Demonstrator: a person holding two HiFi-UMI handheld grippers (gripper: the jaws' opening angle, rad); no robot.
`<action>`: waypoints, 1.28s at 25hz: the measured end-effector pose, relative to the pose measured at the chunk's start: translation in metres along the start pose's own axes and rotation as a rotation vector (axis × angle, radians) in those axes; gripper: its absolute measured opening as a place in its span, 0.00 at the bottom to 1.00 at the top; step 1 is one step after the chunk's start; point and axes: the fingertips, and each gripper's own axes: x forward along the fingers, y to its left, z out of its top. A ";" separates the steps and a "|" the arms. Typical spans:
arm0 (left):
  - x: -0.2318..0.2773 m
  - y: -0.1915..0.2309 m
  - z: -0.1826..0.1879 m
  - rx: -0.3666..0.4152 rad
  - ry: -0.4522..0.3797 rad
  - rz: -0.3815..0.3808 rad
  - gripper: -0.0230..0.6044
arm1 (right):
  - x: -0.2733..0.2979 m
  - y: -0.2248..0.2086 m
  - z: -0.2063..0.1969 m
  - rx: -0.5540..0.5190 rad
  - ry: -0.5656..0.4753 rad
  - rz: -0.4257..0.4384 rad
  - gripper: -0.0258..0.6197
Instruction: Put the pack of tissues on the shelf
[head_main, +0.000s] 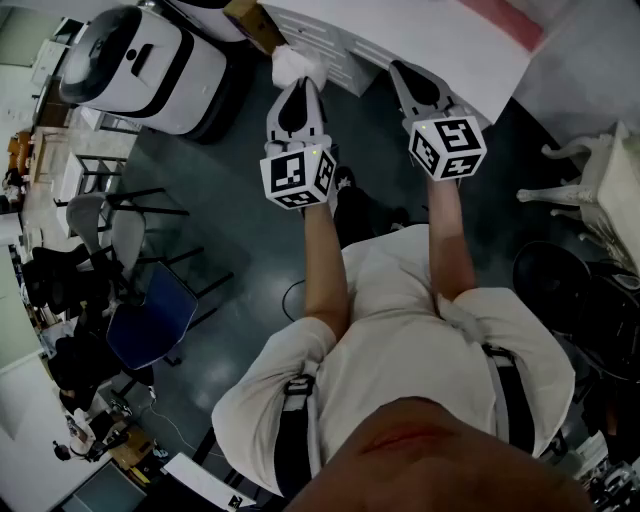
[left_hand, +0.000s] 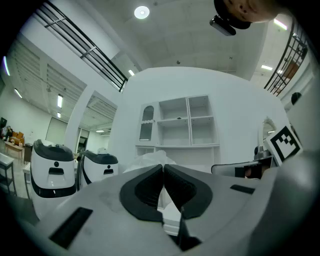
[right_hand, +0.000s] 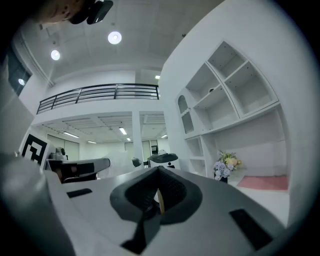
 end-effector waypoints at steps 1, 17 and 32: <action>0.000 0.000 -0.003 0.001 0.008 -0.003 0.05 | 0.001 0.001 -0.002 0.004 0.004 0.002 0.14; 0.066 0.034 0.003 0.002 -0.015 -0.102 0.05 | 0.042 -0.035 0.001 0.055 0.005 -0.063 0.15; 0.164 0.092 0.037 0.018 -0.100 -0.177 0.06 | 0.128 -0.059 0.033 0.051 -0.030 -0.125 0.15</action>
